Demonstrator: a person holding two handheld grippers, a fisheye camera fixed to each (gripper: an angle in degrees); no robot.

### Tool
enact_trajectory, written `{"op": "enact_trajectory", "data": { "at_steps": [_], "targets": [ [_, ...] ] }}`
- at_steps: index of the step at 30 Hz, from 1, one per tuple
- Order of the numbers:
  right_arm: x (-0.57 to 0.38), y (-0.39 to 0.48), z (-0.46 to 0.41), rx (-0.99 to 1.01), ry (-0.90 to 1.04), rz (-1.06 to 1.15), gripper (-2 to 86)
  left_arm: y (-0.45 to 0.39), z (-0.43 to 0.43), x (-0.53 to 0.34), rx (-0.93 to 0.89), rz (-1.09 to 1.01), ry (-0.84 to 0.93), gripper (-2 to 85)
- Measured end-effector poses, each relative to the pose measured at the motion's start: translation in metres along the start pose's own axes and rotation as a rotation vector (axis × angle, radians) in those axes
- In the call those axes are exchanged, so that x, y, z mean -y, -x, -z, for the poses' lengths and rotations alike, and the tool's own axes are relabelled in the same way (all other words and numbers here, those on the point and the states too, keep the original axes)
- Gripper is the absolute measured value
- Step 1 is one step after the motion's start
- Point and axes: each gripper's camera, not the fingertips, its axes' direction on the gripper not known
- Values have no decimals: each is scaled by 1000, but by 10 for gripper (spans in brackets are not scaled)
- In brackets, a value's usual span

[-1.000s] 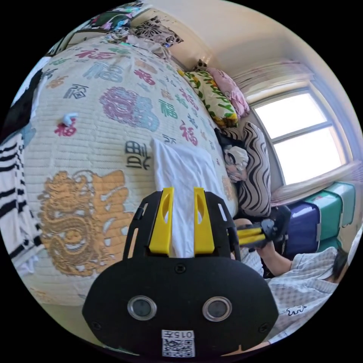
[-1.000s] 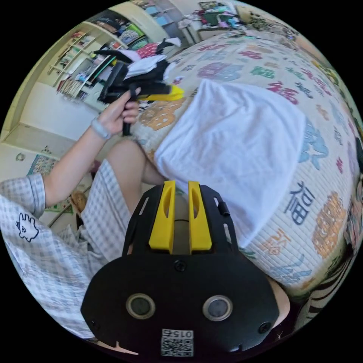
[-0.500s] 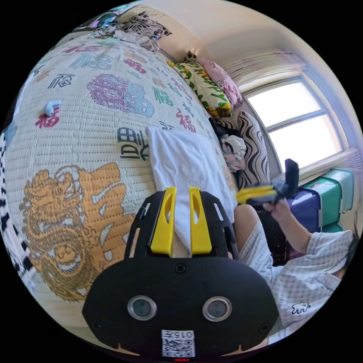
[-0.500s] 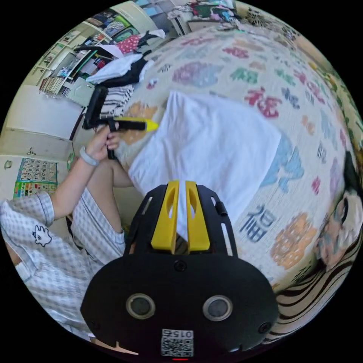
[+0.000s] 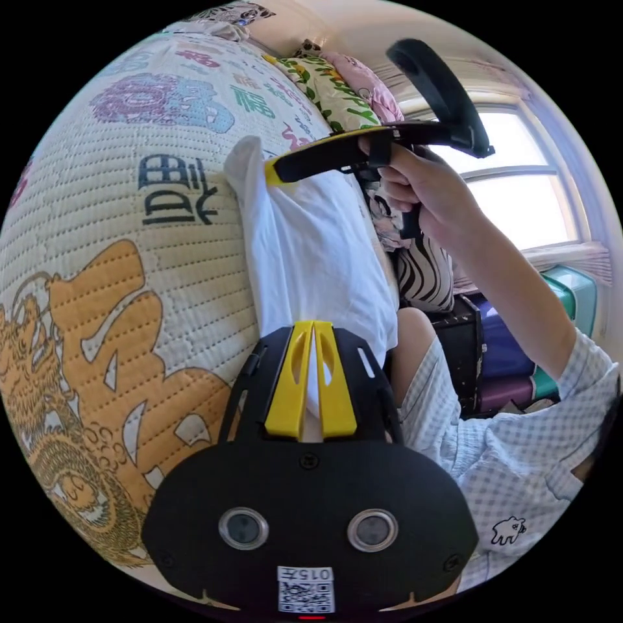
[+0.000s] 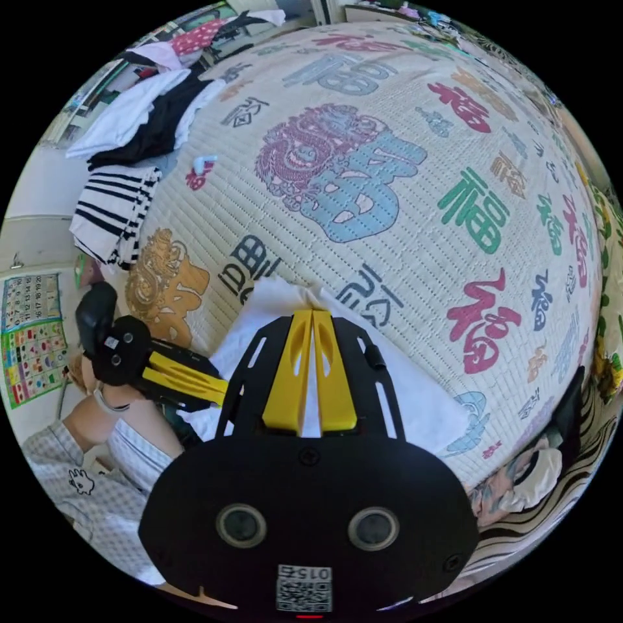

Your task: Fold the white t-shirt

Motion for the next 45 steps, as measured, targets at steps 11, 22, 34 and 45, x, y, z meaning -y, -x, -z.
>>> {"op": "enact_trajectory", "data": {
  "at_steps": [11, 22, 34, 45],
  "targets": [
    [-171, -162, 104, 326, -466, -125, 81, 20, 63, -14, 48, 83, -312, 112],
    [-218, -291, 71, 626, -409, -272, 153, 45, 54, 66, 138, 57, -140, 120],
    [-228, -326, 82, 882, -422, -231, 40, 52, 19, 99, -89, -1, -97, 32],
    [-267, -312, 207, 599, -664, -103, 20, -30, 55, 146, -7, -267, -251, -2]
  ]
}}
